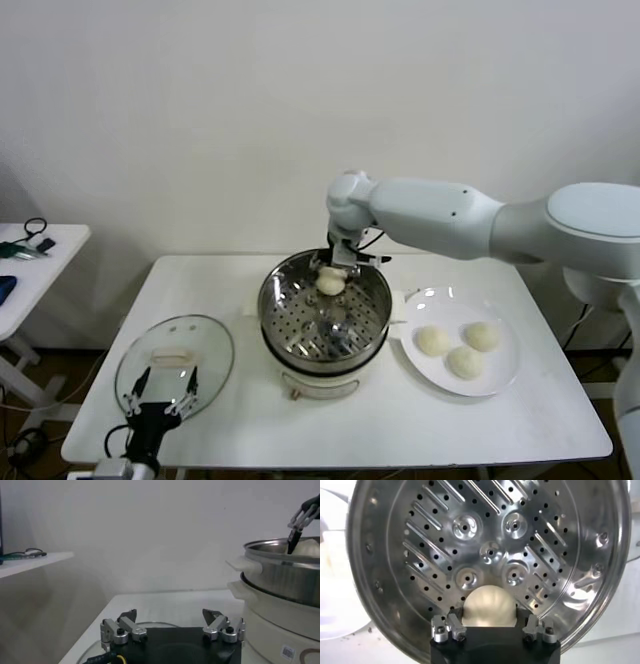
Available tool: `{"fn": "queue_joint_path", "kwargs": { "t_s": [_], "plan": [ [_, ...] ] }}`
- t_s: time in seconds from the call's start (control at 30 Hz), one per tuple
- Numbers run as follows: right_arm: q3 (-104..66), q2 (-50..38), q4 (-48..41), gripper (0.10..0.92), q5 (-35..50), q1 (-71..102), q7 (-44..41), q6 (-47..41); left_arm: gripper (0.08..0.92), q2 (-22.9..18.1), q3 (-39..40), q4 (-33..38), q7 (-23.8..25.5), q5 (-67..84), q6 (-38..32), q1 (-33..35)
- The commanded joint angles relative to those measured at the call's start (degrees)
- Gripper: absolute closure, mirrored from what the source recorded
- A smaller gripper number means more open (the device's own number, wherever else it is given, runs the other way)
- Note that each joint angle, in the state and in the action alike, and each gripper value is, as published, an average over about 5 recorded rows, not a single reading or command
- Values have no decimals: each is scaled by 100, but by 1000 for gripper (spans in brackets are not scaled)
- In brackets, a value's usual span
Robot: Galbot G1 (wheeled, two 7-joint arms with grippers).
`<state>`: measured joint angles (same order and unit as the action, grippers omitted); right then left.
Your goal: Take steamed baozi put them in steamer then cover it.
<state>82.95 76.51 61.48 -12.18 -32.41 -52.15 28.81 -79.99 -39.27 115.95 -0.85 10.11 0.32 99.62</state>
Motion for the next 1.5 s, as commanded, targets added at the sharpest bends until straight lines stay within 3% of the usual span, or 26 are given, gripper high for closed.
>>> {"fn": "queue_joint_path", "kwargs": {
  "t_s": [0.03,0.23,0.4,0.57,0.7,0.8,1.1,1.3,1.5],
  "plan": [
    [-56,129,-385,330,-191,227,185,74,177,-8,5,2,-5,0,-8,-9],
    [-28,182,-351,250,91,121,69,115,177,-10,11,39,-6,-1,-13,15],
    [44,-32,73,205,1009,-437,-227,111,177,-7,8,76,-7,-9,-15,55],
    [421,-606,495,203,2746,-1420,-578,-274,177,-12,17,112,-5,-25,-19,105],
    [1169,-1378,636,202,4648,-2187,-853,-1293,177,-15,22,139,-4,-31,-11,119],
    [1728,-2102,786,203,5219,-2529,-839,-2078,177,-15,34,147,-2,-34,-7,116],
    [2445,-3890,1869,203,4874,-1933,-131,-4086,177,-55,74,129,4,-66,10,36],
    [1853,-4107,2300,203,4723,-839,348,-4801,177,-68,55,101,3,-69,8,6],
    [1062,-3936,1976,203,4414,273,493,-5016,177,-104,62,76,-2,-88,-9,19]
  ]
}}
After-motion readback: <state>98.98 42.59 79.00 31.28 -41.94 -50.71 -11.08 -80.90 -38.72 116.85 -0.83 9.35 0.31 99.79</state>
